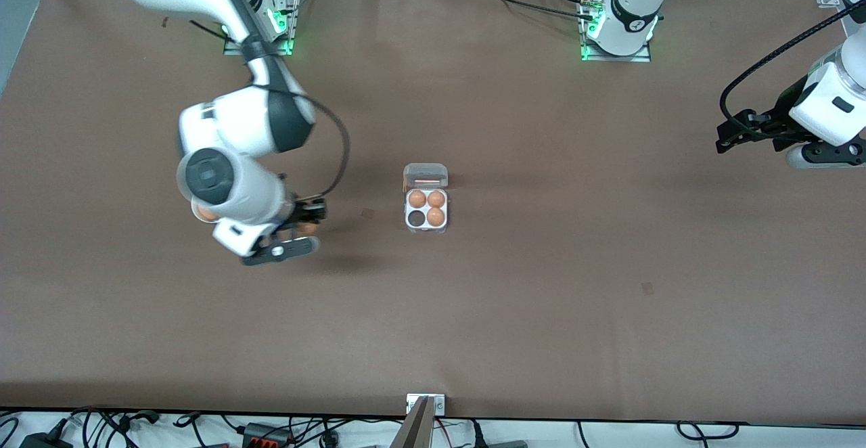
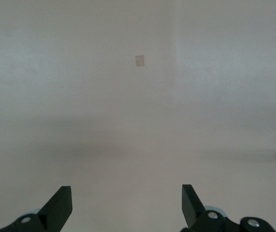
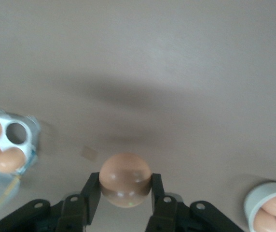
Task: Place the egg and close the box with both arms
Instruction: 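Carry the egg with the right gripper over the clear egg box, then lower the egg into the empty slot and open the right gripper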
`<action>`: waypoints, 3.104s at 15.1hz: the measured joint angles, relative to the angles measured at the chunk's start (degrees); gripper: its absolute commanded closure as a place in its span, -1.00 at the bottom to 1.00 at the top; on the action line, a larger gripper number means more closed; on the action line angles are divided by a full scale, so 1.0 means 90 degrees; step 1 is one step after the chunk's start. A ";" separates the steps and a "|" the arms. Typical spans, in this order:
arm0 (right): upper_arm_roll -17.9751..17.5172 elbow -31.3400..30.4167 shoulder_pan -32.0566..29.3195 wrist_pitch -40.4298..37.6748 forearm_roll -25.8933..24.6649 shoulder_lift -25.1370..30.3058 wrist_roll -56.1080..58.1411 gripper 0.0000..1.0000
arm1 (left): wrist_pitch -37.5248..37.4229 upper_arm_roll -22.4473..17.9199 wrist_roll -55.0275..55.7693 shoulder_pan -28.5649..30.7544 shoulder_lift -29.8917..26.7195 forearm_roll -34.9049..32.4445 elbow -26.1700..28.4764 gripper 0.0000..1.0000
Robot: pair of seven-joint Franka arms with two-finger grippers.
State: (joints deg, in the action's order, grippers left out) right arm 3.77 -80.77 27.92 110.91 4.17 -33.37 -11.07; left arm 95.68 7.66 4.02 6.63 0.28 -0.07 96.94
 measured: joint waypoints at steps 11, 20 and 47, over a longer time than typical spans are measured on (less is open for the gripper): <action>-0.0001 -0.0002 0.1281 0.1852 -0.0049 -0.0873 -0.2642 0.77 | 0.0000 0.0000 0.0000 0.0000 0.0000 0.0000 0.0000 -1.00; -0.0001 -0.0001 0.1523 0.2311 0.0086 -0.1282 -0.2936 0.77 | 0.0000 0.0000 0.0000 0.0000 0.0000 0.0000 0.0000 -1.00; -0.0105 0.0058 0.1548 0.2210 0.0164 -0.1380 -0.2974 -1.00 | -0.0040 0.0005 0.0000 0.0000 0.0017 0.0000 0.0009 -1.00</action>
State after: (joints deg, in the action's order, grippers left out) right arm 2.82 -80.24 41.85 130.80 5.64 -45.79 -37.84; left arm 95.32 7.70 4.01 6.63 0.43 -0.07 97.02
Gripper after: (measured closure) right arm 0.000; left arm 0.000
